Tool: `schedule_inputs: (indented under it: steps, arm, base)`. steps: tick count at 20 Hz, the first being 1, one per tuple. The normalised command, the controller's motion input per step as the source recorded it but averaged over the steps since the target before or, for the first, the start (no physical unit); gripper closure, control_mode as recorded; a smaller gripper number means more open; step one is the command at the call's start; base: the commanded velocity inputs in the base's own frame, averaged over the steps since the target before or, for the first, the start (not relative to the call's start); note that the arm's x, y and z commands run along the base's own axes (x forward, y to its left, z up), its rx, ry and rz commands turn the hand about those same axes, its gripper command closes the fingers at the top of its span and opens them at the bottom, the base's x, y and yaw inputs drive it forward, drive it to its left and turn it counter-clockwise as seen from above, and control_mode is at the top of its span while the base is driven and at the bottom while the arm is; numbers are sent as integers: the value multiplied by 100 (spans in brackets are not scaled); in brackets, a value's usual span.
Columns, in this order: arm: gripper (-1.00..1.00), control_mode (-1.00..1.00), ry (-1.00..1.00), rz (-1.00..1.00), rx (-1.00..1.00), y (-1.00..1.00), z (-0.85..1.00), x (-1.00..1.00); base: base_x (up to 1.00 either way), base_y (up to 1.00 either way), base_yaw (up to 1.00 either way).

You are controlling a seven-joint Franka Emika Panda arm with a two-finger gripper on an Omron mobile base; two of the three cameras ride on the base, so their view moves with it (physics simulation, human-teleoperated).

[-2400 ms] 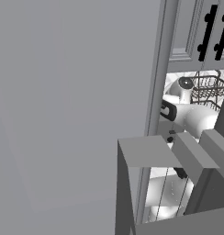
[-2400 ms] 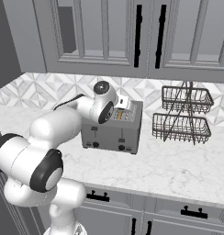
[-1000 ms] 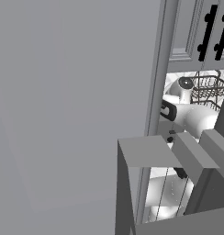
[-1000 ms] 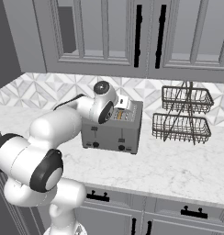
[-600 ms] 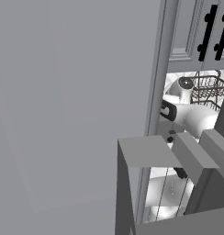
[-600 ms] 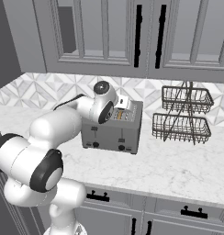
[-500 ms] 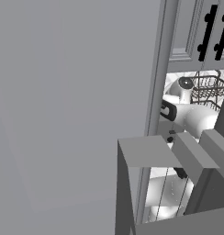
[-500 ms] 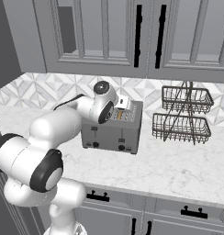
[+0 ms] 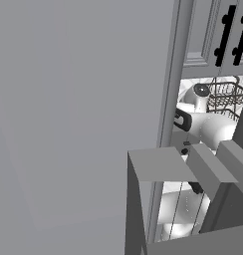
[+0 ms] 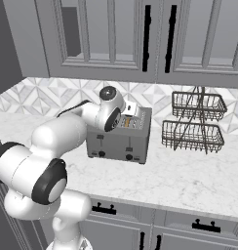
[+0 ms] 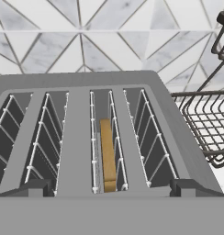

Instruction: Start the toaster. Once the lever pops up, take the bread to the plate on the dining counter.

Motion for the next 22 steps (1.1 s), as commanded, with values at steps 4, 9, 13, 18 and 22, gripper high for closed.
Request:
schedule_inputs:
  steps: [4, 9, 13, 18, 22]
  arm:
    - [-100, -100, 0, 0, 0, 0, 0, 0]
    - [-100, -100, 0, 0, 0, 0, 0, 0]
    - [-100, -100, 0, 0, 0, 0, 0, 0]
    - [-100, -100, 0, 0, 0, 0, 0, 0]
    - [-100, -100, 0, 0, 0, 0, 0, 0]
  base:
    - [0, 0, 0]
    - [0, 0, 0]
    - [0, 0, 0]
    - [0, 0, 0]
    - [0, 0, 0]
